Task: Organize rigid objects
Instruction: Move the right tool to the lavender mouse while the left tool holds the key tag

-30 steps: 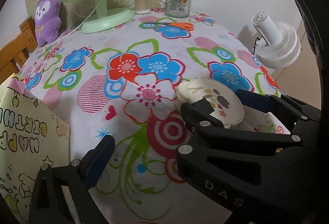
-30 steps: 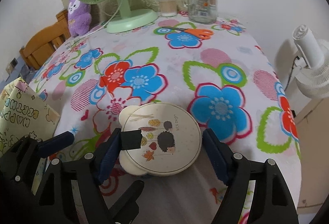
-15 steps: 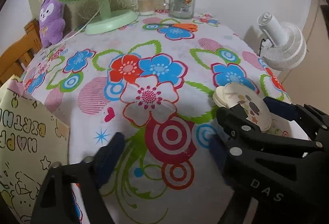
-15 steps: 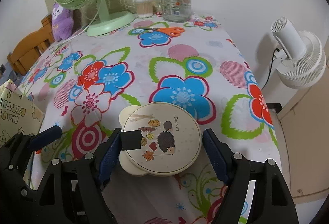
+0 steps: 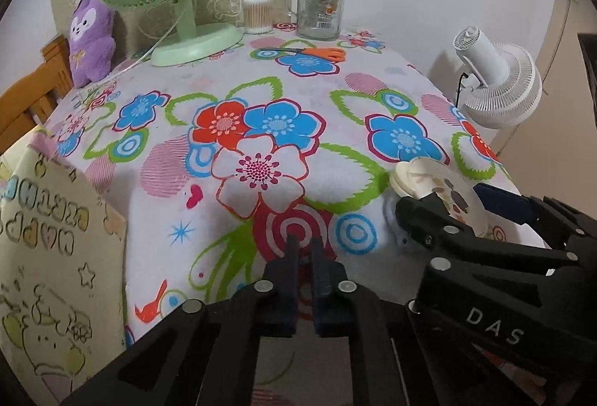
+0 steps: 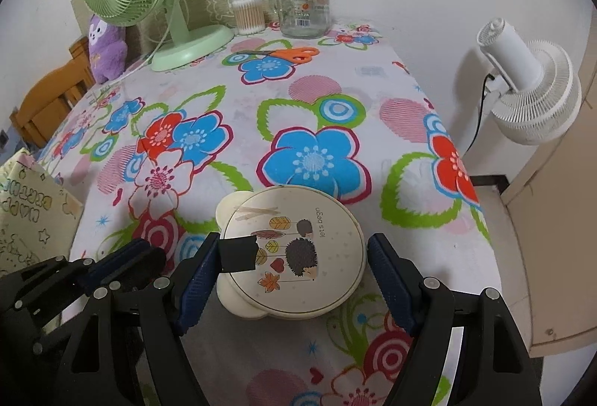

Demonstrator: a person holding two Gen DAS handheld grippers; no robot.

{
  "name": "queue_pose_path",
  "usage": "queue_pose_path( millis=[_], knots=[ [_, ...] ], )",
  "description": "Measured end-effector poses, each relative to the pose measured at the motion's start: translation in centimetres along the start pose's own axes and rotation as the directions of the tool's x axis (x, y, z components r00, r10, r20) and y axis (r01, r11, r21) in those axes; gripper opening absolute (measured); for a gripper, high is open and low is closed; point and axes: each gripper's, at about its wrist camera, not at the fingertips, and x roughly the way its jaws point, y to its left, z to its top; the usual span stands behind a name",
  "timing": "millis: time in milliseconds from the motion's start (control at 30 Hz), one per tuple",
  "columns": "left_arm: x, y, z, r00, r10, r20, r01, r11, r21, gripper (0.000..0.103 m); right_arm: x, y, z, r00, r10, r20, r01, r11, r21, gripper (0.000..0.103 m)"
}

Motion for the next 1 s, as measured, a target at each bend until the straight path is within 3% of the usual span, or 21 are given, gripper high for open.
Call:
queue_pose_path(
  millis=[533,600,733,1000],
  knots=[
    [-1.9,1.1,-1.6,1.0,-0.002,0.028,0.002,1.0,-0.008,0.0,-1.3,0.6,-2.0,0.999,0.025,0.027,-0.025,1.0,-0.018,0.08],
    [-1.7,1.0,-2.0,1.0,-0.018,0.007,0.018,1.0,-0.001,0.004,-1.4,0.5,-2.1,0.999,0.029,0.028,-0.028,0.999,-0.015,0.08],
    [-1.9,0.6,-2.6,0.999,-0.03,0.017,0.03,1.0,0.008,0.035,-2.1,-0.4,-2.3,0.999,0.033,0.039,-0.033,0.999,-0.003,0.08],
    [-2.3,-1.5,-3.0,0.996,-0.081,0.037,0.079,0.996,0.049,0.044,-3.3,-2.6,-3.4,0.999,0.015,0.043,-0.017,0.999,0.031,0.08]
  ],
)
